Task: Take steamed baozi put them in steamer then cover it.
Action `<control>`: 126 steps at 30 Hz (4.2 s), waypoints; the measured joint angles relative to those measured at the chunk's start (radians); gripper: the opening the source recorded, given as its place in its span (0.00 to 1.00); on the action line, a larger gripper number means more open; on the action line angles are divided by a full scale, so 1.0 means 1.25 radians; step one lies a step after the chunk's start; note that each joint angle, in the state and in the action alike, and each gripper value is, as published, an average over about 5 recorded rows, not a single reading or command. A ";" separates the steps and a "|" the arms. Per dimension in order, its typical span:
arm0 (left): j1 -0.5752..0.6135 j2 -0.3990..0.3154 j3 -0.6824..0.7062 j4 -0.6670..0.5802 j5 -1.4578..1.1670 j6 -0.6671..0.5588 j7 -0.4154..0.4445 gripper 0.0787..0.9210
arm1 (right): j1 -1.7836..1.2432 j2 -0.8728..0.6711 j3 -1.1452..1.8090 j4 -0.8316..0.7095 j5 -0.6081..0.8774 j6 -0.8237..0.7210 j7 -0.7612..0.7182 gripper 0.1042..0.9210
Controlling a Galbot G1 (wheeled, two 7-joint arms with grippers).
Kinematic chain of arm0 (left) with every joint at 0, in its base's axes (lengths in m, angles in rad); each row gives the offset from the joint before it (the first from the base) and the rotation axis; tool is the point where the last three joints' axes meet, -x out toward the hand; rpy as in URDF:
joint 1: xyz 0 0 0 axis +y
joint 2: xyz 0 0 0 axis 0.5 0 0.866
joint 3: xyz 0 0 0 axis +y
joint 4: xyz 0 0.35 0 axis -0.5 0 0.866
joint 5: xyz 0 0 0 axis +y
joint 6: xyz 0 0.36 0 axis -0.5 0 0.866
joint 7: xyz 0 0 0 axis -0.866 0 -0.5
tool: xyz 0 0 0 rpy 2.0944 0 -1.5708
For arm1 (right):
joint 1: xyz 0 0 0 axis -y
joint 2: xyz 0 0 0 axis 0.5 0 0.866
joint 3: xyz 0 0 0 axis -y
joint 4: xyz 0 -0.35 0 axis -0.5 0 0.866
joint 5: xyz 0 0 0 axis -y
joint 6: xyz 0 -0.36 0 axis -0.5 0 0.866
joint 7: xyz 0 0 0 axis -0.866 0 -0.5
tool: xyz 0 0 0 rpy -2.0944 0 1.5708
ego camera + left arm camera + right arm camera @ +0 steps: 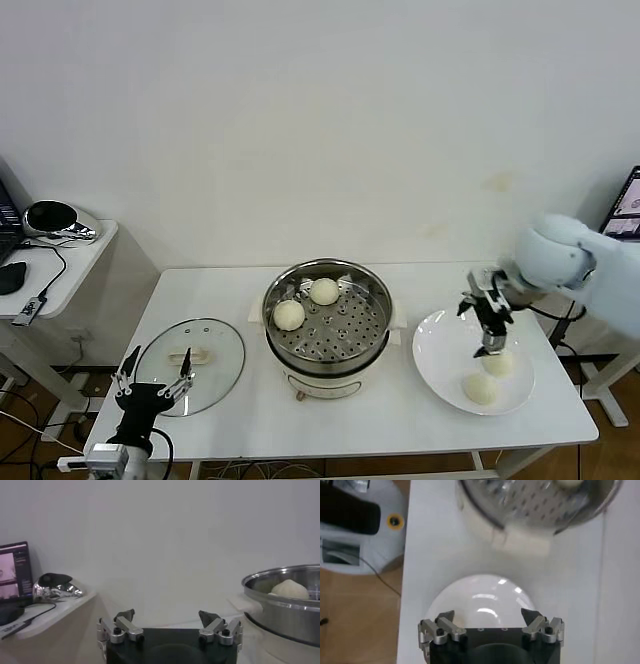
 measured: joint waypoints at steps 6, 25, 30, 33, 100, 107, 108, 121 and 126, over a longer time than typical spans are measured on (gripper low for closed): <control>0.003 -0.006 -0.005 0.006 0.002 0.000 0.000 0.88 | -0.162 -0.019 0.113 -0.027 -0.082 0.047 -0.003 0.88; 0.008 -0.015 -0.010 0.021 0.005 -0.002 -0.001 0.88 | -0.410 0.048 0.265 -0.165 -0.208 0.099 0.025 0.88; 0.008 -0.015 -0.009 0.021 0.005 -0.002 -0.001 0.88 | -0.435 0.064 0.282 -0.184 -0.216 0.099 0.028 0.82; 0.009 -0.016 -0.009 0.021 0.006 -0.002 -0.001 0.88 | -0.443 0.071 0.288 -0.191 -0.218 0.099 0.029 0.78; 0.011 -0.045 -0.048 -0.027 -0.014 -0.002 -0.007 0.88 | 0.119 0.602 -0.097 -0.268 -0.029 0.447 0.018 0.57; 0.011 -0.050 -0.047 -0.028 -0.014 -0.003 -0.007 0.88 | 0.106 0.626 -0.124 -0.258 -0.087 0.535 0.023 0.58; 0.011 -0.050 -0.047 -0.028 -0.014 -0.003 -0.007 0.88 | 0.105 0.628 -0.127 -0.255 -0.092 0.545 0.023 0.58; 0.007 -0.055 -0.043 -0.022 -0.013 -0.004 -0.008 0.88 | 0.095 0.626 -0.149 -0.231 -0.138 0.622 0.015 0.65; 0.006 -0.052 -0.042 -0.024 -0.013 -0.004 -0.008 0.88 | 0.104 0.615 -0.137 -0.231 -0.138 0.628 0.010 0.81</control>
